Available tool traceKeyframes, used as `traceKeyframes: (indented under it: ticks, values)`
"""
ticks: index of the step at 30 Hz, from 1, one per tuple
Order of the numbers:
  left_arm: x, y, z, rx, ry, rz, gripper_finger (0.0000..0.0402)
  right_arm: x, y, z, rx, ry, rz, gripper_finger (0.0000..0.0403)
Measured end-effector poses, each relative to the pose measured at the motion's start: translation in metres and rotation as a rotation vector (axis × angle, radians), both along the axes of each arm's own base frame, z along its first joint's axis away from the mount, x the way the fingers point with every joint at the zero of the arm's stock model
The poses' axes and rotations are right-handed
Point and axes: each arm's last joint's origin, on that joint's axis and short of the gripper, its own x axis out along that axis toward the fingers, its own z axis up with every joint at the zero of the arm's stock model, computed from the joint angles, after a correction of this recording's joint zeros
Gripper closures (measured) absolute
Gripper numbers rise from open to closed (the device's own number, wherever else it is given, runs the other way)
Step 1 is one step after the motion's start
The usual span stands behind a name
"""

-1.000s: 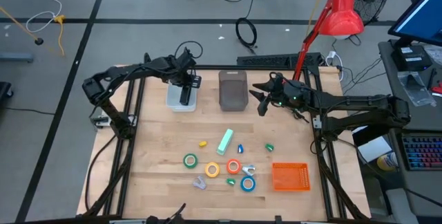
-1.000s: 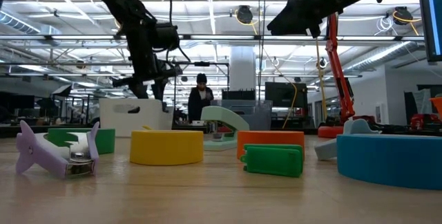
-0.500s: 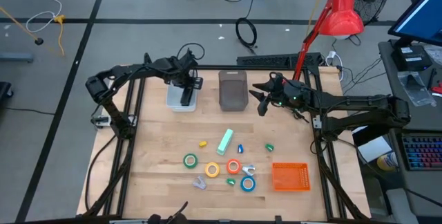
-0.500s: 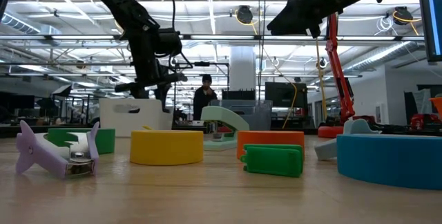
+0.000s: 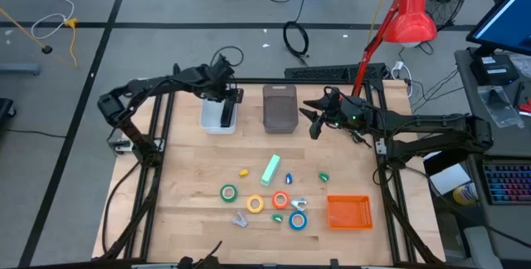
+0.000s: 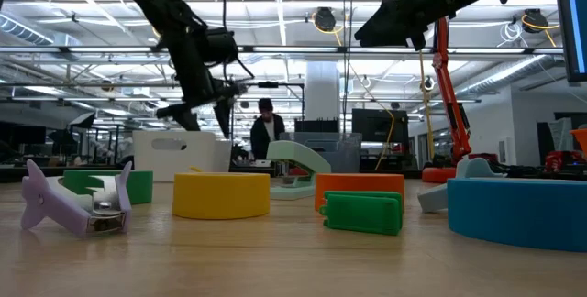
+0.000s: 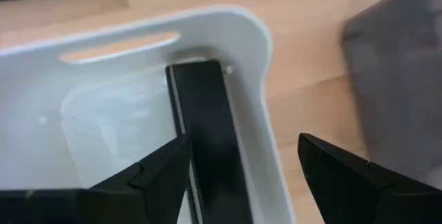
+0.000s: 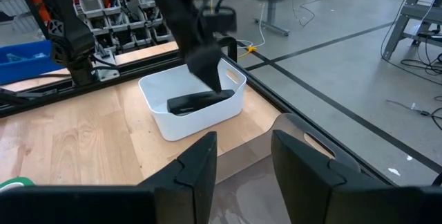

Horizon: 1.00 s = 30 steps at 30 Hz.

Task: Pick and place Stapler, Stapler remover, tape
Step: Put the large light blue stapler into the white bin

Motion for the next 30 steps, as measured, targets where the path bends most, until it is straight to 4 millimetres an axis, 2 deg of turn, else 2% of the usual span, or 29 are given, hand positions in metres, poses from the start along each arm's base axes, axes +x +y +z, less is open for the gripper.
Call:
traceKeyframes:
  ticks: [3, 6, 11, 16, 19, 24, 30]
  values:
    - [-0.010, -0.003, 0.021, 0.008, -0.071, -0.005, 0.0129, 0.000, 0.000, 0.000, 0.000, 0.000, 0.000, 0.0273]
    - [-0.017, -0.015, 0.045, 0.036, -0.147, -0.040, 0.0134, 0.000, 0.000, 0.000, 0.000, -0.001, 0.000, 0.0273]
    - [-0.016, -0.052, 0.078, 0.139, -0.222, -0.229, 0.0148, 0.000, 0.000, 0.000, 0.000, 0.000, 0.000, 0.0273]
    - [-0.003, -0.095, 0.096, 0.195, -0.309, -0.408, 0.0155, 0.000, 0.000, 0.000, 0.000, 0.000, 0.000, 0.0273]
    - [0.011, -0.118, 0.102, 0.224, -0.380, -0.508, 0.0156, 0.000, 0.000, 0.000, 0.000, 0.000, 0.000, 0.0273]
    - [0.040, -0.151, 0.099, 0.289, -0.454, -0.612, 0.0156, 0.000, 0.000, 0.000, 0.000, 0.001, 0.000, 0.0273]
    - [0.065, -0.166, 0.079, 0.222, -0.468, -0.610, 0.0156, 0.000, 0.000, -0.001, -0.001, 0.008, 0.001, 0.0273]
